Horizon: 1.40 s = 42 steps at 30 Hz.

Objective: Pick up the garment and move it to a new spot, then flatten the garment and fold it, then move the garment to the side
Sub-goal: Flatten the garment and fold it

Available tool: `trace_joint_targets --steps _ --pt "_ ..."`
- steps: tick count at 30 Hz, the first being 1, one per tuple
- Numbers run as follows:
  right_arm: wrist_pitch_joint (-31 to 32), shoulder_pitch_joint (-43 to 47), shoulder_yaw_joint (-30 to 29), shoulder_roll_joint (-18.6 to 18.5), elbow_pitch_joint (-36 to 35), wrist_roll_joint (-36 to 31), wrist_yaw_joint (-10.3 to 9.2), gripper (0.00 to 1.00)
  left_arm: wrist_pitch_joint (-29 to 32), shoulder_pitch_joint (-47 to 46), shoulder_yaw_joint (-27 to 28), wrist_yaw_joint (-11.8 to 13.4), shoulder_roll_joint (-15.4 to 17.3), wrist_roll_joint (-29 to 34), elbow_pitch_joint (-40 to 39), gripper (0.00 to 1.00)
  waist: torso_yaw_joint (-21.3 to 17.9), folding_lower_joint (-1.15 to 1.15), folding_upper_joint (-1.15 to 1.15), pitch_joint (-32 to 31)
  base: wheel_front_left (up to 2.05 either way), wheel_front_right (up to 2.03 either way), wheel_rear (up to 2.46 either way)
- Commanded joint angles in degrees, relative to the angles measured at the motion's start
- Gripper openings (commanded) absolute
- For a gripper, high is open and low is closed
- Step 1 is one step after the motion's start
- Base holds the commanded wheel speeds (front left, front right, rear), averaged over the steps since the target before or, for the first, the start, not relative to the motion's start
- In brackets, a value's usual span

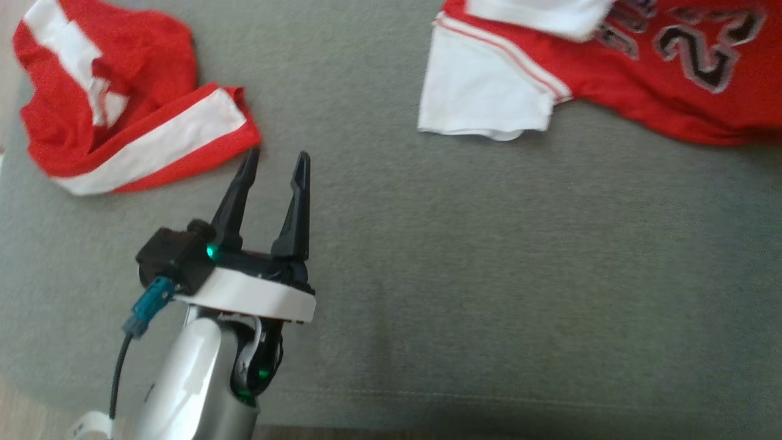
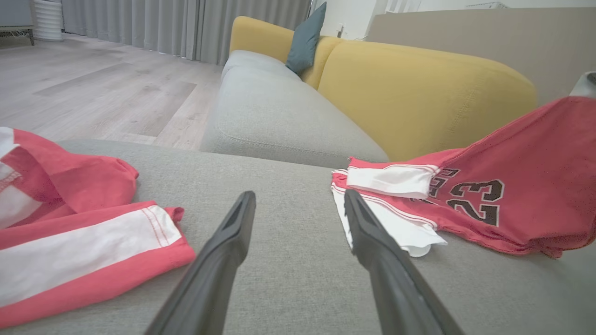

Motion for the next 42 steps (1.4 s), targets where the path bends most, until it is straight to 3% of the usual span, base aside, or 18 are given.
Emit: trace_joint_targets --steps 1,7,18,19,20,21,31,42 --pt "0.28 -3.35 1.19 -1.68 -0.80 -0.16 0.37 0.00 -0.29 -1.83 1.35 -0.23 0.48 -0.10 -1.76 1.00 2.60 -0.01 0.00 2.31 0.00 0.00 0.00" --pt "-0.30 -15.47 2.38 -7.13 6.65 -2.76 0.37 0.00 -0.29 -2.74 0.39 -0.32 0.48 -1.03 -1.63 1.00 6.45 -0.01 0.00 4.47 0.00 0.00 0.00" --pt "-2.13 -25.02 -1.15 -8.55 18.88 -10.67 0.37 0.00 -0.29 -3.38 -0.89 -0.01 0.48 -2.21 -1.88 1.00 9.91 -0.01 0.00 6.48 0.00 0.00 0.00" --pt "-2.20 -25.03 -1.83 -8.55 19.90 -11.68 0.37 0.12 -0.29 -3.48 -0.88 0.03 0.48 -2.25 -1.90 1.00 9.97 -0.01 0.00 6.61 0.00 0.00 0.00" --pt "-2.24 -24.95 -2.57 -8.53 20.82 -12.66 0.37 0.78 -0.29 -3.58 -0.85 0.06 0.48 -2.27 -1.92 1.00 9.96 -0.01 0.00 6.75 0.00 0.00 0.00" --pt "-2.20 -24.85 -3.37 -8.32 21.77 -13.40 0.37 1.00 -0.29 -3.67 -0.80 0.12 0.48 -2.26 -1.94 1.00 9.89 -0.01 0.00 6.88 0.00 0.00 0.00" --pt "-6.25 -23.94 -5.77 -5.57 29.12 -15.40 0.37 1.00 -0.29 -4.42 -0.01 0.06 0.48 -1.72 -1.51 1.00 7.03 -0.01 0.00 5.95 0.00 0.00 0.00" --pt "-15.10 -17.80 -5.59 -1.14 30.49 -9.78 0.37 1.00 -0.29 -3.12 1.27 0.60 0.48 -1.32 -1.64 1.00 2.35 -0.01 0.00 -0.22 0.00 0.00 0.00"
